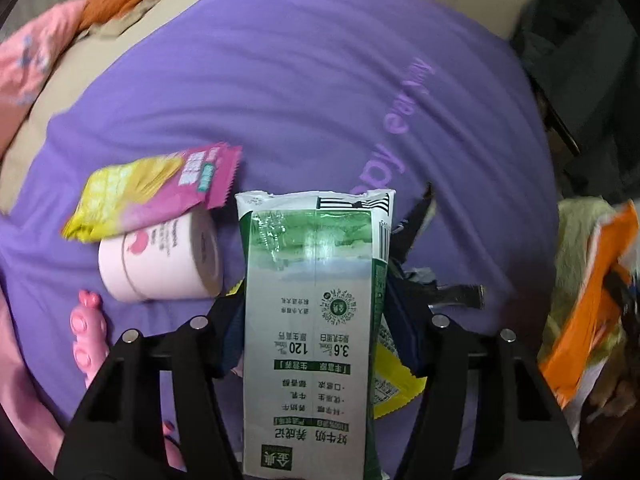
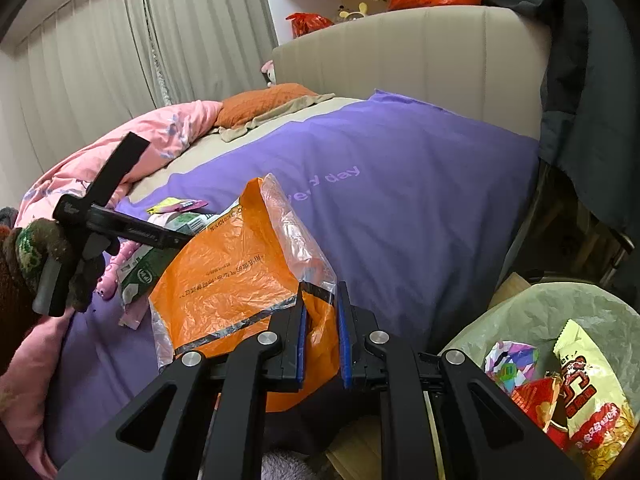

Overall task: Collect trash
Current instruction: 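Lift the milk carton with the left tool while the right tool holds the orange bag, then carry the milk carton and orange bag over the bin and open both tools, then move both tools back over the wrappers on the bed, then grasp and lift the yellow snack wrapper with the right tool while the left tool grasps the pink wrapper, then carry the yellow wrapper and pink wrapper over the trash bin with both tools, then lower both wrappers into the bin and open both tools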

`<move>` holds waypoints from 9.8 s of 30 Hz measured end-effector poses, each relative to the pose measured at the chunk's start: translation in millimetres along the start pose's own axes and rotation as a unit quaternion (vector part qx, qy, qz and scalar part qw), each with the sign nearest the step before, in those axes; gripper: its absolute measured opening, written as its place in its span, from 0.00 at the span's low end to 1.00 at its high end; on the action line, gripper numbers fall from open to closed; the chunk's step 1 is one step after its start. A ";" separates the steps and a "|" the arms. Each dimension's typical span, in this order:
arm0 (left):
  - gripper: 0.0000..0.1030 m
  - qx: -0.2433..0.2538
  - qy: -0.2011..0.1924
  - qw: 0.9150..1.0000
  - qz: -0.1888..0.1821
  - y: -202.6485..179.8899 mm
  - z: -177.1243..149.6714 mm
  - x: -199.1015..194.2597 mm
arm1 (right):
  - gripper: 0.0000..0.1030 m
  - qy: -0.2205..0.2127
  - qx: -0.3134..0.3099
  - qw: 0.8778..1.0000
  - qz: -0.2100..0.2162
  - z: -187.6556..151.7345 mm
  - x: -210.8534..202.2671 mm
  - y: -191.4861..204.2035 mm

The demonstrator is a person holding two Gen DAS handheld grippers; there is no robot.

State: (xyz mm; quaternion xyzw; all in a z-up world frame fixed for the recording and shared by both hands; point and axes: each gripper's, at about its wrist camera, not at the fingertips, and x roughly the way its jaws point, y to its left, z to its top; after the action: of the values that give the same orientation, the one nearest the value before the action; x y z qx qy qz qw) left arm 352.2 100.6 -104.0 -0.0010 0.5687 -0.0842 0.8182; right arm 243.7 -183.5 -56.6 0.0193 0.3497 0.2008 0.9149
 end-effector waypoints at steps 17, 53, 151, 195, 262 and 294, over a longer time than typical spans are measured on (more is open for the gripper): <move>0.54 0.026 -0.316 0.948 -0.017 -89.7 -47.1 -201.4 | 0.13 -0.099 -0.039 0.992 -0.061 13.2 -95.0 -11.1; 0.53 0.055 -0.199 0.952 -0.226 -345.2 -65.2 -4.4 | 0.13 -0.009 -0.035 0.987 -0.156 -48.2 -145.5 -178.4; 0.66 -0.154 -0.264 0.950 -0.060 83.6 -160.6 -133.2 | 0.60 -0.017 -0.112 0.992 -0.048 -4.4 -75.8 77.9; 0.44 -0.145 -0.137 0.978 -0.060 79.3 -110.6 -43.3 | 0.23 0.079 -0.128 0.988 0.040 -16.0 102.4 153.7; 0.15 0.048 -0.353 0.927 -0.116 -235.1 -116.7 -241.4 | 0.23 -0.169 -0.039 0.983 -0.064 -23.2 -249.4 -48.9; 0.15 0.146 -0.130 0.968 -0.160 -339.9 -68.3 12.6 | 0.22 0.073 0.021 0.995 -0.064 -50.0 -98.4 -175.6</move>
State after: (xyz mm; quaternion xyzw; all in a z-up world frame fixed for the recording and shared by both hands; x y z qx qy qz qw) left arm 246.4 -229.8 -106.8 0.0166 0.4316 -0.2952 0.8522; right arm 207.1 -387.5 -63.0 0.0015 0.4203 0.1349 0.8973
